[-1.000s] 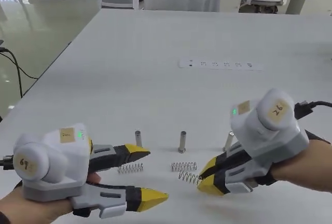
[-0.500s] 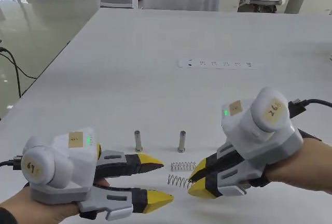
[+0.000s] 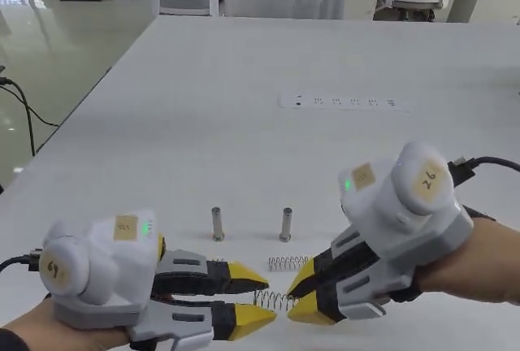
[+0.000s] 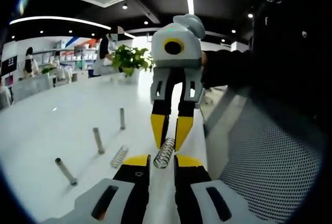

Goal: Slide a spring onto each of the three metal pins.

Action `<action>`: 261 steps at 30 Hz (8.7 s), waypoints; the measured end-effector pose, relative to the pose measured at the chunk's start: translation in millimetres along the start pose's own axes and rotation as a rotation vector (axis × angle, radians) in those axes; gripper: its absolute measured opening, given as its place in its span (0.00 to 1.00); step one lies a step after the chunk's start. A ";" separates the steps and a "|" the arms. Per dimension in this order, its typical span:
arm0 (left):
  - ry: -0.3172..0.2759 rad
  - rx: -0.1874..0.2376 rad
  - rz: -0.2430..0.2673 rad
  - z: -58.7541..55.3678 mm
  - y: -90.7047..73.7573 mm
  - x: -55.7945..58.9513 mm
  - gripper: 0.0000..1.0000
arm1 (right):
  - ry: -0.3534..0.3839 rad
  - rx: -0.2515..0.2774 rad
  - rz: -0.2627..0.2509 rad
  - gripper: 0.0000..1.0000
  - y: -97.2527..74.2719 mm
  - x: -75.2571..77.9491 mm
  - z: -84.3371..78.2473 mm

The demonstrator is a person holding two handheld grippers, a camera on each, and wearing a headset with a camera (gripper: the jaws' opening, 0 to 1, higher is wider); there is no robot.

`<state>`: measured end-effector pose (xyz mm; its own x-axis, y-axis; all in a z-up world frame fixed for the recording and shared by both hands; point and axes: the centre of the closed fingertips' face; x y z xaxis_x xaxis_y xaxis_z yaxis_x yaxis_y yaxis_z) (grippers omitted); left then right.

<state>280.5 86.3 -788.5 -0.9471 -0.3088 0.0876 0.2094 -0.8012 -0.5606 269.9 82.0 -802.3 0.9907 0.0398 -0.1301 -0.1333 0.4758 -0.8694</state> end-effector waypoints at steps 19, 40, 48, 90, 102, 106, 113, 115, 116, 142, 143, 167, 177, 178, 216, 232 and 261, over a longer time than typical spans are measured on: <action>0.044 -0.009 -0.042 0.8 0.9 12.3 0.02 | -0.029 -0.013 0.019 0.08 0.5 -4.9 -4.5; 0.011 0.020 -0.042 5.8 -2.0 10.5 0.02 | -0.012 -0.001 0.017 0.08 -1.3 -0.7 -5.5; 0.002 0.012 -0.038 2.3 -0.2 8.4 0.02 | -0.013 0.058 0.010 0.08 -13.6 -3.7 15.3; -0.016 0.008 -0.006 1.5 -1.0 3.3 0.05 | -0.063 -0.012 -0.011 0.08 -14.9 -3.7 31.3; -0.053 0.041 0.038 2.1 -7.2 -6.0 0.21 | -0.016 -0.017 -0.062 0.08 -30.8 14.0 18.5; -0.078 0.052 0.054 1.9 -9.4 -10.4 0.29 | 0.011 -0.025 -0.086 0.08 -36.9 22.9 10.8; -0.107 0.064 0.080 0.2 -13.6 -16.9 0.40 | 0.042 -0.033 -0.117 0.08 -48.1 34.2 -1.5; -0.113 0.065 0.094 -1.3 -15.2 -19.2 0.43 | 0.052 -0.036 -0.127 0.08 -51.5 38.2 -5.4; -0.121 0.069 0.100 -2.1 -16.4 -20.7 0.44 | 0.058 -0.041 -0.134 0.08 -53.6 40.5 -8.1; -0.215 0.089 0.252 -22.8 -44.2 -43.8 0.71 | 0.150 -0.104 -0.271 0.08 -94.0 83.3 -42.2; -0.218 0.090 0.255 -23.1 -44.7 -44.5 0.71 | 0.153 -0.109 -0.276 0.08 -95.2 85.5 -43.5; -0.242 0.105 0.290 -28.5 -51.1 -51.6 0.77 | 0.185 -0.277 -0.295 0.08 -88.5 129.3 -72.6; -0.246 0.109 0.294 -31.0 -52.7 -53.8 0.77 | 0.181 -0.306 -0.276 0.08 -79.9 132.3 -75.4; -0.246 0.110 0.294 -31.0 -52.6 -54.1 0.77 | 0.180 -0.307 -0.275 0.08 -79.4 132.5 -75.5; -0.250 0.104 0.291 -34.4 -49.8 -57.5 0.74 | 0.213 -0.383 -0.249 0.08 -32.9 144.5 -99.6; -0.250 0.104 0.292 -33.0 -49.7 -56.4 0.73 | 0.215 -0.375 -0.250 0.10 -29.0 146.2 -101.3; -0.242 0.107 0.292 -28.9 -50.9 -51.3 0.73 | 0.245 -0.376 -0.262 0.19 -33.8 125.3 -115.2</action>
<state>311.5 157.7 -788.3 -0.7620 -0.6331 0.1362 0.4977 -0.7071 -0.5024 395.3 -30.4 -844.2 0.9626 -0.2671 0.0460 0.0731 0.0923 -0.9930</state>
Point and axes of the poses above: the centre of the closed fingertips' face, and the gripper's own axes: y roughly forward along the fingers, x roughly to its right, z roughly out of its top, and after that the axes turned 15 degrees about -x, right-handed
